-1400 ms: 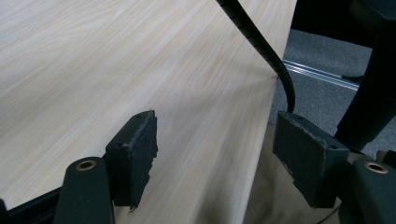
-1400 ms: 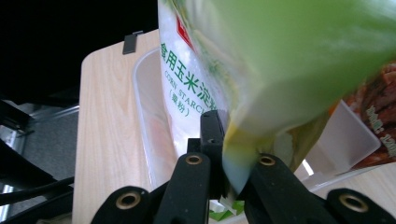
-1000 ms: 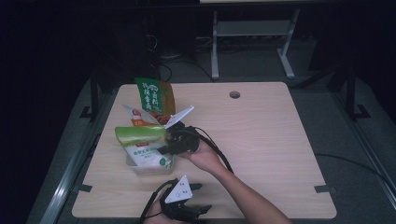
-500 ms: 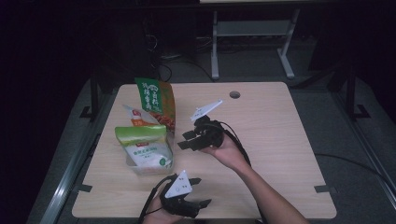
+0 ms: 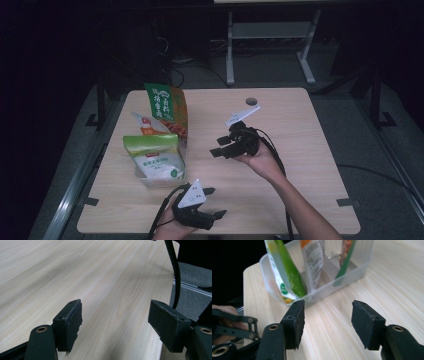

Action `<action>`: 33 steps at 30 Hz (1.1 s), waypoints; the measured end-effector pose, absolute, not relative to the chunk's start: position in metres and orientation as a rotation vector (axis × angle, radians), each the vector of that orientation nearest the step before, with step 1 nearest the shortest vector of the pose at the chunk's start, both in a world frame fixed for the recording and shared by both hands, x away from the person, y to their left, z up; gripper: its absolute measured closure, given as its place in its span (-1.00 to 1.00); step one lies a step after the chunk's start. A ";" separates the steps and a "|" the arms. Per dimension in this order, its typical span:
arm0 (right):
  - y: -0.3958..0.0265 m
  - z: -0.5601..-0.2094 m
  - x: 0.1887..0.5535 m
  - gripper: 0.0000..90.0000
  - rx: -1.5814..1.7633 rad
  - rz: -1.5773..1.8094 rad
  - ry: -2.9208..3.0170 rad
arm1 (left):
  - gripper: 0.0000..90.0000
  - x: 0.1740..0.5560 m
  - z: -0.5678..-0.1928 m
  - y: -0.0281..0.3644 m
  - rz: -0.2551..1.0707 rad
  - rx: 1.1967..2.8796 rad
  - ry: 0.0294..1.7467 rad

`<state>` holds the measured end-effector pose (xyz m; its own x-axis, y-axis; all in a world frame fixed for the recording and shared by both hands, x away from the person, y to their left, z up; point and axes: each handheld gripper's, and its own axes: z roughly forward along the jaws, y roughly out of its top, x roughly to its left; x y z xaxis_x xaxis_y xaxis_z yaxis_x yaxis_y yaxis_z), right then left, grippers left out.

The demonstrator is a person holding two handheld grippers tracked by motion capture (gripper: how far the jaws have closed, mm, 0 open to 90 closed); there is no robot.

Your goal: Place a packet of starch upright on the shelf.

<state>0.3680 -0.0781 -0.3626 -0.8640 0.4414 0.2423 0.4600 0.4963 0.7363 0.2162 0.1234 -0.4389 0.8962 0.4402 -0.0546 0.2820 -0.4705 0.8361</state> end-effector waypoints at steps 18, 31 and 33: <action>-0.119 -0.363 0.370 -0.16 -0.932 -1.285 -2.707 | -0.42 0.221 -0.437 0.125 0.213 2.085 0.537; -0.155 -0.368 0.362 -0.21 -1.046 -1.275 -2.692 | -0.42 0.224 -0.436 0.125 0.214 2.087 0.537; -0.160 -0.370 0.361 -0.23 -1.048 -1.272 -2.700 | -0.42 0.224 -0.436 0.125 0.214 2.089 0.540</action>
